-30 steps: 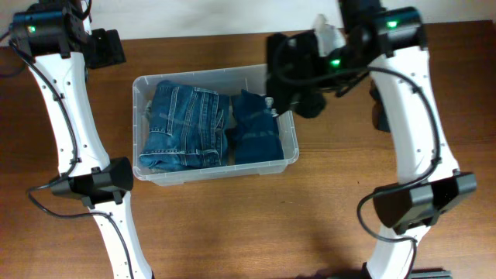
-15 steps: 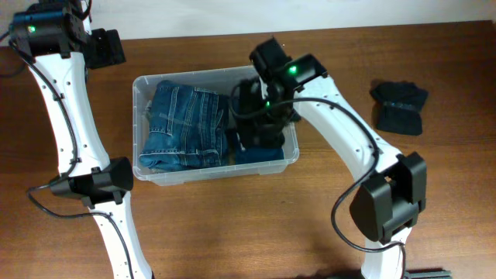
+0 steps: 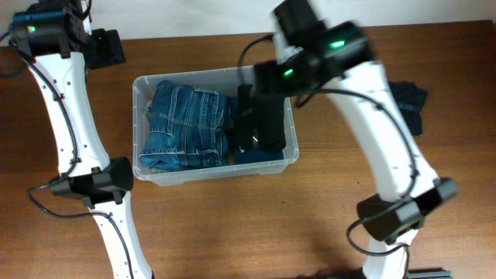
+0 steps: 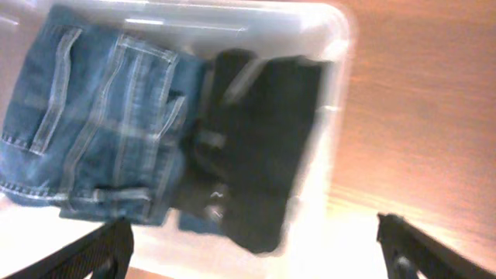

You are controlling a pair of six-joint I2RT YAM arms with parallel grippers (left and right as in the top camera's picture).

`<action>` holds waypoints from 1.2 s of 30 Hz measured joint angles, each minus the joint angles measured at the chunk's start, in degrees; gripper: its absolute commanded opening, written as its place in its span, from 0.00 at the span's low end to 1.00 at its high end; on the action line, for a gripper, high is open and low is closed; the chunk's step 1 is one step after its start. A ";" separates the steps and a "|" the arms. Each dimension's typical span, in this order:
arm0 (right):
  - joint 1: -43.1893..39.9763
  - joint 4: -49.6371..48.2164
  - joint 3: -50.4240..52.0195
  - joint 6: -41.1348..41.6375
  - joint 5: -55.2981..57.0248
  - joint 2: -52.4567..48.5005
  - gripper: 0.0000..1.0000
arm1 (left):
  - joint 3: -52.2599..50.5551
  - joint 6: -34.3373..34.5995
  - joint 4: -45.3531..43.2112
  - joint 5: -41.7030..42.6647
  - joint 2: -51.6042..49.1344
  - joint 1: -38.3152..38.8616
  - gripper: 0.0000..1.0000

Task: Pack container
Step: 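Carry the black clothing into the box on top of the sweater, then move the right gripper back and grasp the remaining black clothing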

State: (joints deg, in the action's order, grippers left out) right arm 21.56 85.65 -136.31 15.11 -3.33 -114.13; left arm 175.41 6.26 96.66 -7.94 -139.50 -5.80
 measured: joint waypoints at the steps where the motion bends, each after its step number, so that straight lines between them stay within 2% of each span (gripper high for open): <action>1: -1.88 0.90 -1.16 -0.13 0.92 0.37 0.94 | 0.00 0.00 0.02 -0.02 0.00 0.00 0.99; 3: -6.78 2.49 -2.21 -0.52 2.10 0.70 0.95 | 0.00 0.00 0.00 0.00 0.00 0.00 1.00; 8: -25.81 1.99 0.68 -1.05 4.26 0.26 0.96 | 0.00 0.00 0.00 -0.02 0.00 0.00 0.99; 11: -34.12 -3.43 6.45 -3.63 3.08 -0.37 0.97 | 0.00 0.00 0.00 -0.02 0.00 0.00 0.99; 12: -36.13 -5.92 9.05 -4.79 2.29 -0.59 1.00 | 0.00 0.00 0.02 -0.02 0.00 0.00 0.99; 16: -43.23 -14.01 21.20 -9.18 -1.22 -3.23 0.99 | 0.00 0.00 -0.02 -0.02 0.00 0.00 0.99; 22: -50.16 -23.50 34.45 -17.40 -6.56 -4.90 0.99 | 0.00 0.00 0.00 -0.02 0.00 0.00 0.99; 24: -50.77 -29.20 37.62 -18.91 -7.32 -4.79 0.94 | 0.00 0.00 -0.02 -0.02 0.00 0.00 0.99; 27: -50.77 -32.17 40.74 -20.13 -7.78 -4.90 0.91 | 0.00 0.00 0.00 -0.02 0.00 0.00 0.99; 32: -50.77 -35.45 43.56 -21.16 -8.41 -7.06 0.79 | 0.00 0.00 0.00 0.00 0.00 0.00 0.99; 34: -50.77 -36.24 43.91 -21.35 -8.46 -8.52 0.69 | 0.00 0.00 0.00 -0.02 0.00 0.00 0.99; 36: -50.77 -36.76 44.06 -21.31 -8.55 -8.92 0.64 | 0.00 0.00 0.00 0.00 0.00 0.00 0.99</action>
State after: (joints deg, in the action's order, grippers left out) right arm -29.21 48.88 -92.25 -6.20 -11.88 -123.04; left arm 175.41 6.26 96.66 -7.94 -139.50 -5.80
